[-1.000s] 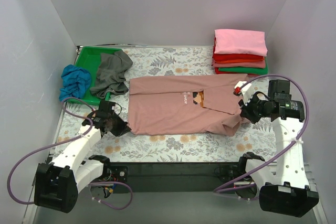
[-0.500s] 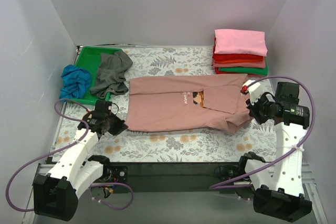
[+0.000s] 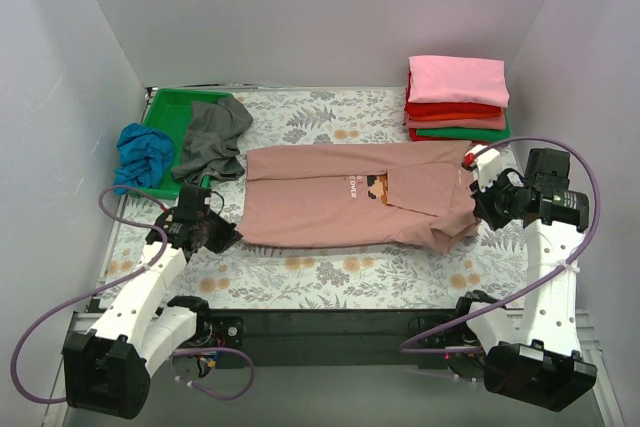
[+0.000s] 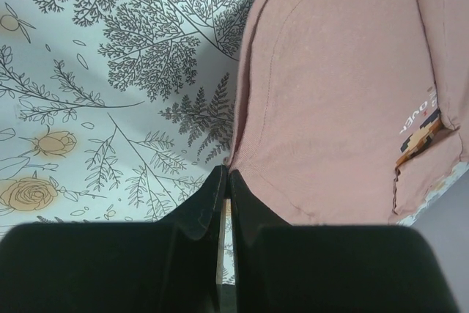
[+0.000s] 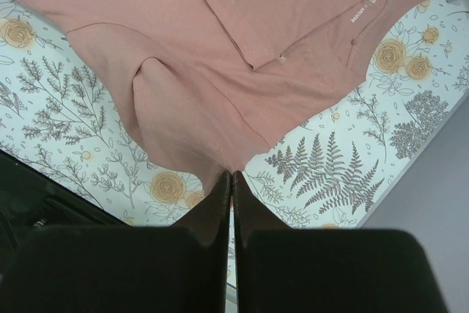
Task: Fold and stack the t-shirts
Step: Fold the tshirt
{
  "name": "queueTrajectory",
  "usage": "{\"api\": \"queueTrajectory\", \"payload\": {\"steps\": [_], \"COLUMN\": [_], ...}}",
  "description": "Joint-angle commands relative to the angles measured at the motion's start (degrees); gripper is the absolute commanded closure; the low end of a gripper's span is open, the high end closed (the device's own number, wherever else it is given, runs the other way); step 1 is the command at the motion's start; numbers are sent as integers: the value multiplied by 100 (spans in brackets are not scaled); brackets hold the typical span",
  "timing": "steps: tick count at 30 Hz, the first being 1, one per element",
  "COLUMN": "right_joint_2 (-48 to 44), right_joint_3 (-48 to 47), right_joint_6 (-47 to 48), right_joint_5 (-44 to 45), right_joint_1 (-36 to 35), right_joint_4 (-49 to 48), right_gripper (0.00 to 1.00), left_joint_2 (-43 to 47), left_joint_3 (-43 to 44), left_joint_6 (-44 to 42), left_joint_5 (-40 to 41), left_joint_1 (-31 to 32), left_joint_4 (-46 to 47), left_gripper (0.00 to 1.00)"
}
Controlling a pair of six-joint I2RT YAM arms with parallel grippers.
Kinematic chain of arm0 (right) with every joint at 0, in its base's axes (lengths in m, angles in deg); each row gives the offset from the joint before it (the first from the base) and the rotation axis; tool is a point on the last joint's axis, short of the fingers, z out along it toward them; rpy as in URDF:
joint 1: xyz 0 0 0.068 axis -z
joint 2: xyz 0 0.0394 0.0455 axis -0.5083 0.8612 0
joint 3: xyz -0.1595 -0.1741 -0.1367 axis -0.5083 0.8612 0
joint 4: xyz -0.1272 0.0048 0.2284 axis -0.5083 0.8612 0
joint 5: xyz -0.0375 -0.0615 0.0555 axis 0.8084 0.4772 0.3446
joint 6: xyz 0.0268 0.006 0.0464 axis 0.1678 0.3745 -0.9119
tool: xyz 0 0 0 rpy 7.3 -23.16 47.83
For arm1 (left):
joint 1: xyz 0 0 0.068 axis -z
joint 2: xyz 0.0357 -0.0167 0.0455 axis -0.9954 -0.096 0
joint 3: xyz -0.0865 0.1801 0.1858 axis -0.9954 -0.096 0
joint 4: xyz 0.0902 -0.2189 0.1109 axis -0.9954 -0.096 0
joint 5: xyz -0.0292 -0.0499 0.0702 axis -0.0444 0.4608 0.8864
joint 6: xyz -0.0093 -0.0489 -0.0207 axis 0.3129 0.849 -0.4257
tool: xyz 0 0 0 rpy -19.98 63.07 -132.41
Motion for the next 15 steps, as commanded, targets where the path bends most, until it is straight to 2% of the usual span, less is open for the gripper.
{"api": "queueTrajectory", "payload": {"steps": [1,15], "right_joint_2": [108,539], "right_joint_3": [-245,-263], "right_joint_6": [-127,-206], "right_joint_5": [-248,-301], "right_joint_1": [37,46], "right_joint_4": [-266,-688], "right_gripper": [99,99], "left_joint_2": [-55,-415], "left_joint_3": [179,302], "left_joint_6": [65,65], "left_joint_5": [33,-160], "left_joint_1": [-70,-228], "left_joint_4": [67,348], "left_gripper": [100,100]}}
